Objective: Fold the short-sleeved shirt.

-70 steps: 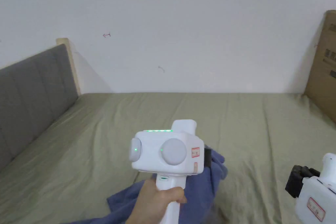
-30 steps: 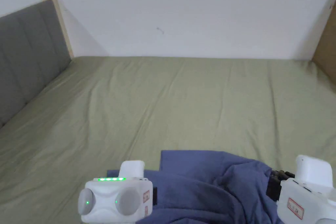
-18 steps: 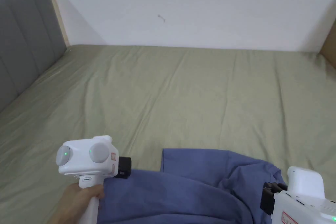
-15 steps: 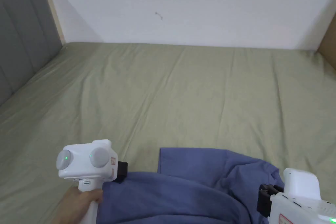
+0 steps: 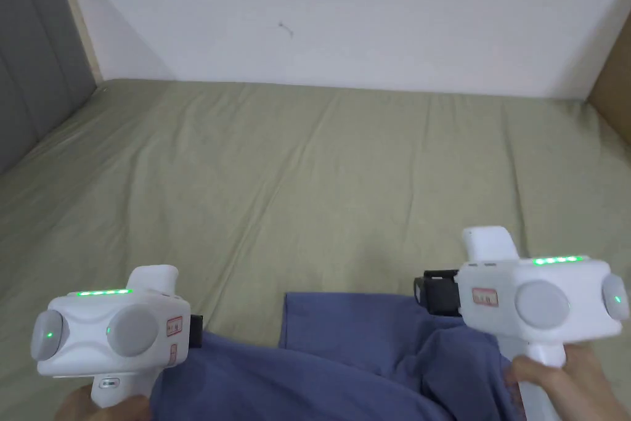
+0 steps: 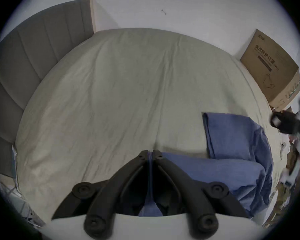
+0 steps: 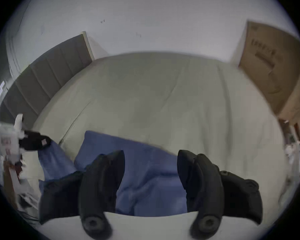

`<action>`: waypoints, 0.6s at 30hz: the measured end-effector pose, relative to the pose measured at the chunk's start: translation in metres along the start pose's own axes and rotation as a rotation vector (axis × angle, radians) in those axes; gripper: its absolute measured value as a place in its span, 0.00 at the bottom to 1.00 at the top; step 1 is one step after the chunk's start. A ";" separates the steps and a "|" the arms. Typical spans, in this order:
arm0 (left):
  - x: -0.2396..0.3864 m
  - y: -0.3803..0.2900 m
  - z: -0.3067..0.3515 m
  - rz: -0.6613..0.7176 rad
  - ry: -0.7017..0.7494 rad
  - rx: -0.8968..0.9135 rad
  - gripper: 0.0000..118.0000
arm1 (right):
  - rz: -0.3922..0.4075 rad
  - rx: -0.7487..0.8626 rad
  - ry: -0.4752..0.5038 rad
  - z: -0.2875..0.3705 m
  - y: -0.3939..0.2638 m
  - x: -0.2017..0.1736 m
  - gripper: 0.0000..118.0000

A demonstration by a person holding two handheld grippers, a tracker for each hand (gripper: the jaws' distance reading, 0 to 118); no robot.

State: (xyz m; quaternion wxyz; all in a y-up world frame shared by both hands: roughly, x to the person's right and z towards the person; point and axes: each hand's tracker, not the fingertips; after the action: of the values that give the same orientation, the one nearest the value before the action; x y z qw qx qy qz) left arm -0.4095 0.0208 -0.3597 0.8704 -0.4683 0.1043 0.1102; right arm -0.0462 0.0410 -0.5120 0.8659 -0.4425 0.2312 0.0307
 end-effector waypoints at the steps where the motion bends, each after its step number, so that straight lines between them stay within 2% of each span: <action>1: 0.001 0.000 0.000 -0.009 0.001 0.003 0.02 | -0.035 -0.070 0.041 -0.021 0.010 0.008 0.57; 2: 0.002 0.000 0.001 -0.024 0.005 0.002 0.02 | -0.045 -0.117 0.040 -0.038 0.014 0.013 0.57; 4: 0.002 -0.001 0.002 -0.038 0.006 0.000 0.02 | -0.057 -0.178 -0.027 -0.071 0.020 0.023 0.57; 5: 0.001 0.000 0.000 -0.041 0.005 -0.003 0.02 | -0.028 -0.181 -0.052 -0.080 0.020 0.023 0.57; 8: -0.006 0.001 -0.001 0.001 -0.018 -0.015 0.02 | 0.037 -0.239 -0.020 -0.100 0.014 0.019 0.57; 9: -0.007 0.002 -0.004 0.015 -0.022 -0.021 0.02 | 0.084 -0.245 -0.048 -0.104 0.012 0.018 0.57; 12: -0.008 0.000 -0.004 0.012 -0.019 -0.026 0.02 | 0.032 -0.251 -0.022 -0.098 0.020 0.022 0.55; 13: -0.007 0.000 -0.006 0.009 -0.018 -0.025 0.02 | 0.053 -0.232 -0.027 -0.094 0.020 0.022 0.48; 14: -0.007 0.000 -0.005 0.012 -0.017 -0.025 0.02 | 0.083 -0.208 -0.064 -0.092 0.019 0.020 0.31; 15: -0.007 -0.001 -0.004 0.016 -0.016 -0.026 0.02 | 0.082 -0.208 -0.065 -0.088 0.016 0.020 0.03; 18: -0.005 0.001 0.002 0.011 -0.001 -0.026 0.02 | 0.057 -0.199 -0.056 -0.075 0.015 0.022 0.03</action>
State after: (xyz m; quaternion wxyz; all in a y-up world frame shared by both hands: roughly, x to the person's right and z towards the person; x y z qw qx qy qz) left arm -0.4139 0.0227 -0.3575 0.8636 -0.4791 0.1049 0.1164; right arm -0.0586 -0.0119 -0.5701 0.8226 -0.5185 0.2152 0.0905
